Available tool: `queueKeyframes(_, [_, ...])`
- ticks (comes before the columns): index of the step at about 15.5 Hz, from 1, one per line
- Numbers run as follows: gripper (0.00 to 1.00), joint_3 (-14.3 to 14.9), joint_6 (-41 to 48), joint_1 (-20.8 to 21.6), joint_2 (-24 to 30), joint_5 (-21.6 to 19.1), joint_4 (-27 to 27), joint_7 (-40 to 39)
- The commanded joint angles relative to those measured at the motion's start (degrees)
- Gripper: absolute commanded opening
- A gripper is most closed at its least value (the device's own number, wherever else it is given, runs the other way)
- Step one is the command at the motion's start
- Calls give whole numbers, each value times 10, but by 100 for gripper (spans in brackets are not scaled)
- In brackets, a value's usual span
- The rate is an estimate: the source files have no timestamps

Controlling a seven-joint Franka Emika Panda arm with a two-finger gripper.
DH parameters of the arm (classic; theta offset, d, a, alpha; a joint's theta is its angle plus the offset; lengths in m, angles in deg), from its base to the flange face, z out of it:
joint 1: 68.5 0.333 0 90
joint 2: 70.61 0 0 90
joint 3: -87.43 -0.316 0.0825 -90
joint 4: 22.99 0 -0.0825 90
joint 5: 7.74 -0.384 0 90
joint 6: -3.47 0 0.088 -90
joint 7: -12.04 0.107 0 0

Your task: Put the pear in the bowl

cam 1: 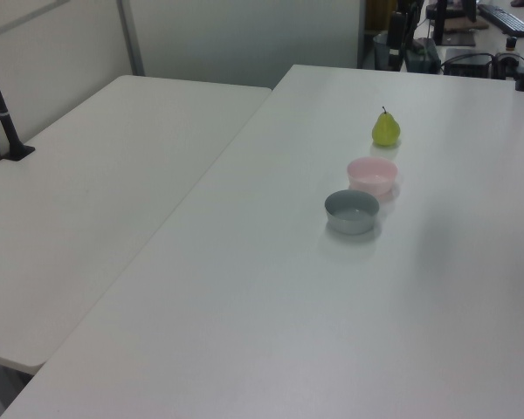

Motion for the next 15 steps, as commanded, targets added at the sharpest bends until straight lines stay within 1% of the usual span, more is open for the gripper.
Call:
queueKeyframes(1, [100, -3, 30, -6, 0, 1, 12, -13])
queueKeyframes(12, [100, -2, 31, -8, -6, 1, 11, -13])
queueKeyframes(15, [100, -1, 23, -22, -11, 2, 11, -20])
